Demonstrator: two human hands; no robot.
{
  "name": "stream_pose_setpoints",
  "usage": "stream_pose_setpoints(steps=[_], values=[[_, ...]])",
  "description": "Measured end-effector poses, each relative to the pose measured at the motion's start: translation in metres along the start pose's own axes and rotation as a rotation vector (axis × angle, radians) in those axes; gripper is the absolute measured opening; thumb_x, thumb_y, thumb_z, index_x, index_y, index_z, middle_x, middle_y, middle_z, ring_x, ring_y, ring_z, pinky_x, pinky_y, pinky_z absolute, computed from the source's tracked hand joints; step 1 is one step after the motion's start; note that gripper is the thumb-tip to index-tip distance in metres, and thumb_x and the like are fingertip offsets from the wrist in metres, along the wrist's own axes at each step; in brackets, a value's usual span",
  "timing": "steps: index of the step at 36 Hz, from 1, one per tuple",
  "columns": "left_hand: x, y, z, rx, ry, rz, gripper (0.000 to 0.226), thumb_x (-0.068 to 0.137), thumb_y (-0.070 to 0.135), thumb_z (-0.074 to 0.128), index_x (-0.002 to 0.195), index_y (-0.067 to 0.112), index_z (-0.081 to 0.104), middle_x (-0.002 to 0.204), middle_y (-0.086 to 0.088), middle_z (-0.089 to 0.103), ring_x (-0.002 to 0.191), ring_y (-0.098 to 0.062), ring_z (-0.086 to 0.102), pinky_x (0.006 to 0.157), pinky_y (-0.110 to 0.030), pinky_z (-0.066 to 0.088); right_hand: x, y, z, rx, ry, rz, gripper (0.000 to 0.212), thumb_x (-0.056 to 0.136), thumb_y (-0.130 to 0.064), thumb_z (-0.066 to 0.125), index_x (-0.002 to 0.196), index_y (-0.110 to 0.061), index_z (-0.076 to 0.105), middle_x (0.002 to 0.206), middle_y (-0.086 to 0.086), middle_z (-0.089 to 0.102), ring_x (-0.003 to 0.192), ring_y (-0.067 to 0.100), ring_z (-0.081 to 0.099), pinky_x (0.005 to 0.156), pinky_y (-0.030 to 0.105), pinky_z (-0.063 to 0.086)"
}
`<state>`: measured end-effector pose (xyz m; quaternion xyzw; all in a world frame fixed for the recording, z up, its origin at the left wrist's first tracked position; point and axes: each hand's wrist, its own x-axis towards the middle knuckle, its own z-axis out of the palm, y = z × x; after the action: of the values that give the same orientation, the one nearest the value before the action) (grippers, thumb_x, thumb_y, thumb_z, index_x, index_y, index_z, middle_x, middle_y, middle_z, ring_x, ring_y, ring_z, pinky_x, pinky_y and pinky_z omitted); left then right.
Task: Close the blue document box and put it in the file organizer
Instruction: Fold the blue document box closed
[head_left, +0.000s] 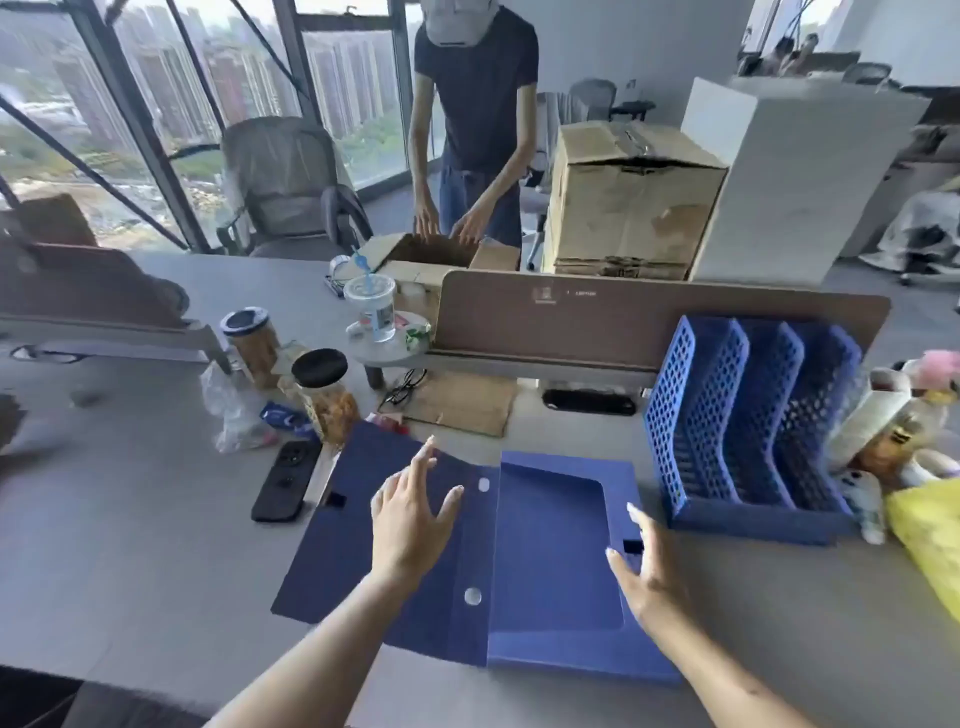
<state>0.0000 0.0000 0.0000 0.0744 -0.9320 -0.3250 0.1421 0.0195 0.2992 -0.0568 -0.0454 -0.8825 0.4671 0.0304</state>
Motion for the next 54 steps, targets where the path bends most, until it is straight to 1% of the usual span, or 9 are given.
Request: stream_pose_setpoints(steps=[4, 8, 15, 19, 25, 37, 43, 49, 54], values=[[-0.020, -0.028, 0.001, 0.120, -0.085, -0.153, 0.092, 0.083, 0.058, 0.065, 0.156, 0.037, 0.014, 0.158, 0.008, 0.034, 0.150, -0.027, 0.018, 0.119, -0.048, 0.015, -0.014, 0.014, 0.008, -0.082, -0.034, 0.089, 0.072, 0.088, -0.023, 0.066, 0.149, -0.025, 0.027, 0.152, -0.005, 0.032, 0.140, 0.016, 0.031, 0.109, 0.029, 0.027], [-0.023, -0.055, -0.003, 0.241, -0.141, -0.278, 0.116, 0.068, 0.070, 0.069, 0.154, 0.044, -0.004, 0.167, 0.004, 0.003, 0.152, -0.035, -0.009, 0.120, -0.056, 0.001, -0.020, 0.033, 0.014, -0.229, -0.073, 0.175, 0.093, 0.076, -0.036, 0.078, 0.151, -0.031, 0.023, 0.162, 0.001, 0.017, 0.148, 0.028, 0.017, 0.117, 0.046, 0.024], [-0.023, -0.083, -0.021, 0.374, -0.158, -0.442, 0.130, 0.061, 0.066, 0.078, 0.153, 0.042, -0.012, 0.167, 0.001, -0.008, 0.151, -0.039, -0.010, 0.119, -0.060, 0.000, -0.029, 0.045, 0.014, -0.288, -0.252, 0.234, 0.127, 0.060, -0.045, 0.088, 0.153, -0.040, 0.002, 0.160, -0.011, -0.023, 0.150, 0.020, -0.016, 0.121, 0.048, 0.009], [-0.025, -0.095, -0.030, 0.384, -0.155, -0.549, 0.133, 0.060, 0.068, 0.078, 0.155, 0.036, -0.010, 0.168, -0.005, 0.001, 0.151, -0.035, 0.004, 0.118, -0.055, 0.010, -0.030, 0.046, 0.017, -0.301, -0.257, 0.234, 0.131, 0.057, -0.042, 0.090, 0.154, -0.033, 0.004, 0.161, -0.007, -0.023, 0.150, 0.015, -0.013, 0.121, 0.044, 0.010], [-0.025, -0.105, -0.045, 0.481, -0.223, -0.585, 0.121, 0.066, 0.068, 0.074, 0.158, 0.024, 0.007, 0.147, -0.002, 0.046, 0.132, -0.027, 0.039, 0.102, -0.044, 0.032, -0.033, 0.048, 0.015, -0.303, -0.245, 0.220, 0.132, 0.058, -0.045, 0.089, 0.156, -0.024, 0.003, 0.162, -0.005, -0.019, 0.150, 0.015, -0.008, 0.121, 0.038, 0.012], [-0.024, -0.076, -0.074, 0.173, -0.161, -0.479, 0.087, 0.077, 0.018, 0.077, 0.151, 0.034, 0.033, 0.141, 0.001, 0.057, 0.117, -0.027, 0.060, 0.075, -0.035, 0.048, -0.036, 0.049, 0.015, -0.307, -0.271, 0.247, 0.130, 0.061, -0.048, 0.086, 0.156, -0.016, 0.004, 0.162, -0.007, -0.016, 0.151, 0.016, -0.004, 0.121, 0.036, 0.014], [-0.024, -0.049, -0.084, -0.197, -0.187, -0.414, 0.074, 0.084, -0.002, 0.066, 0.146, 0.034, 0.046, 0.130, -0.009, 0.061, 0.105, -0.022, 0.062, 0.073, -0.028, 0.052, -0.034, 0.048, 0.014, -0.302, -0.300, 0.282, 0.130, 0.061, -0.048, 0.086, 0.156, -0.017, 0.002, 0.163, -0.006, -0.016, 0.151, 0.016, -0.006, 0.121, 0.036, 0.013], [-0.023, -0.019, -0.086, -0.541, -0.335, -0.345, 0.057, 0.090, 0.017, 0.069, 0.138, 0.042, 0.053, 0.120, 0.003, 0.070, 0.105, -0.007, 0.069, 0.086, -0.033, 0.059, -0.028, 0.026, 0.018, -0.315, -0.282, 0.156, 0.110, 0.075, -0.039, 0.079, 0.156, -0.018, 0.007, 0.165, -0.002, -0.003, 0.151, 0.018, -0.012, 0.122, 0.039, 0.001], [-0.023, 0.013, -0.070, -0.700, -0.466, -0.357, 0.039, 0.089, 0.050, 0.064, 0.127, 0.048, 0.060, 0.121, 0.012, 0.071, 0.112, -0.015, 0.067, 0.100, -0.043, 0.051, -0.017, -0.032, 0.017, -0.008, -0.283, 0.122, 0.080, 0.090, -0.031, 0.066, 0.154, -0.027, 0.019, 0.163, -0.011, 0.011, 0.151, 0.009, 0.004, 0.122, 0.036, 0.013]])
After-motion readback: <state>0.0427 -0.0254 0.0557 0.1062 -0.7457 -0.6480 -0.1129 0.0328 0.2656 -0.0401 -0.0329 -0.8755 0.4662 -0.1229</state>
